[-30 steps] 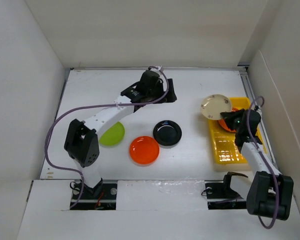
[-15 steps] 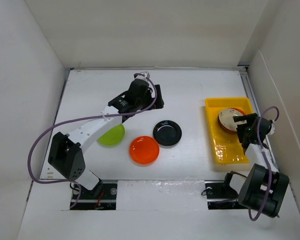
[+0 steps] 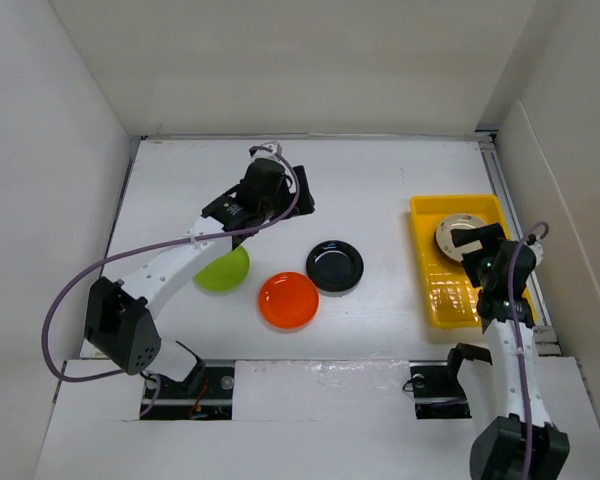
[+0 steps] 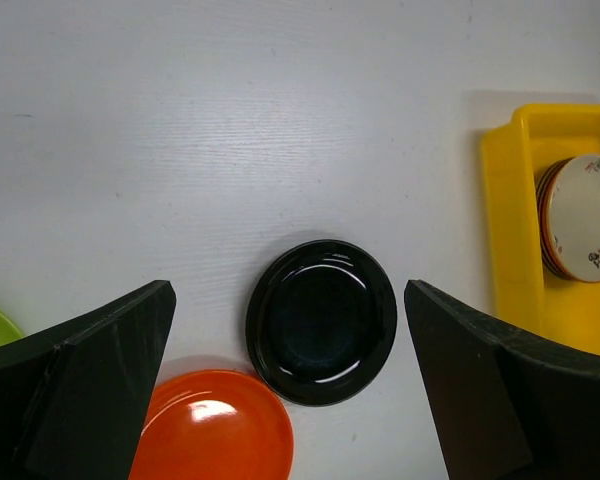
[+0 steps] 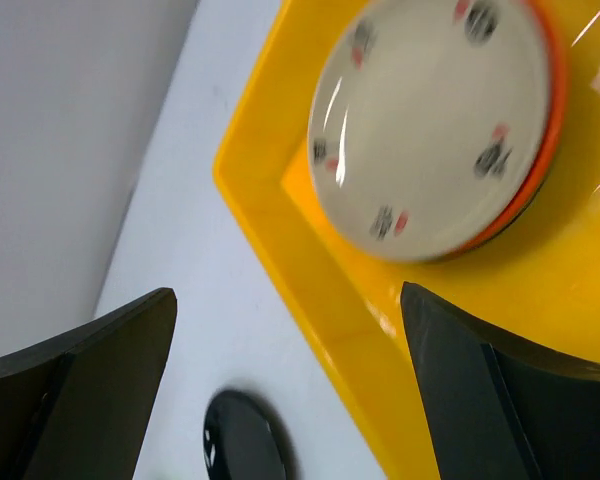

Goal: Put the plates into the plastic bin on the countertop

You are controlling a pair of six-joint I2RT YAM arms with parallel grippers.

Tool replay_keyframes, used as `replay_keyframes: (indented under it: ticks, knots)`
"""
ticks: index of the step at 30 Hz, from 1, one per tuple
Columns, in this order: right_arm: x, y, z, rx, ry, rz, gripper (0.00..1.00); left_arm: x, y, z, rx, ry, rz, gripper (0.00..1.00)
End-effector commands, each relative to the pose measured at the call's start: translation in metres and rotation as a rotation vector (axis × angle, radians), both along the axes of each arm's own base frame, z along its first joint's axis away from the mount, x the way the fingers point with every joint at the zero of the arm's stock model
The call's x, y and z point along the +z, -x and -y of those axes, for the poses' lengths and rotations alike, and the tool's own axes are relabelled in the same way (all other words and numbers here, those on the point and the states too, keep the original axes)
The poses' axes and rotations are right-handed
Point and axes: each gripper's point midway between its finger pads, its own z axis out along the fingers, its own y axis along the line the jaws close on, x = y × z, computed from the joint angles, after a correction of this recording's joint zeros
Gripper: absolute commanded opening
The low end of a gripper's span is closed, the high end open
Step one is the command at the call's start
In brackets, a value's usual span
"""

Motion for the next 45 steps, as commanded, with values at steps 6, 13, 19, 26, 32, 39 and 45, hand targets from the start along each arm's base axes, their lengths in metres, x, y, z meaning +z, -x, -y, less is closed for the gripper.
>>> replay_keyframes:
  ticks: [6,13,19,26,32,39,45]
  knots:
    - [-0.011,-0.004,-0.051,0.229,-0.010,-0.066,0.99,0.017,-0.005,-0.016,0.060,0.038,0.026,1.00]
    - [-0.006,0.005,-0.150,0.529,-0.045,0.049,0.99,0.025,-0.022,-0.035,0.118,0.098,0.021,1.00]
    - [-0.053,0.002,-0.201,0.643,0.001,-0.099,0.97,0.029,-0.037,-0.059,0.203,0.127,0.021,1.00]
    - [-0.101,-0.002,-0.236,0.735,-0.039,-0.168,0.88,0.041,-0.028,-0.115,0.321,0.187,0.033,1.00]
    - [-0.128,-0.016,-0.258,0.783,-0.076,-0.214,0.61,0.061,-0.011,-0.144,0.351,0.187,0.081,1.00]
    - [-0.156,-0.023,-0.261,0.747,-0.105,-0.294,0.04,0.053,0.008,-0.156,0.360,0.132,0.083,1.00]
    - [-0.131,-0.040,-0.236,0.653,-0.096,-0.253,0.00,0.021,0.012,-0.156,0.345,0.095,0.032,1.00]
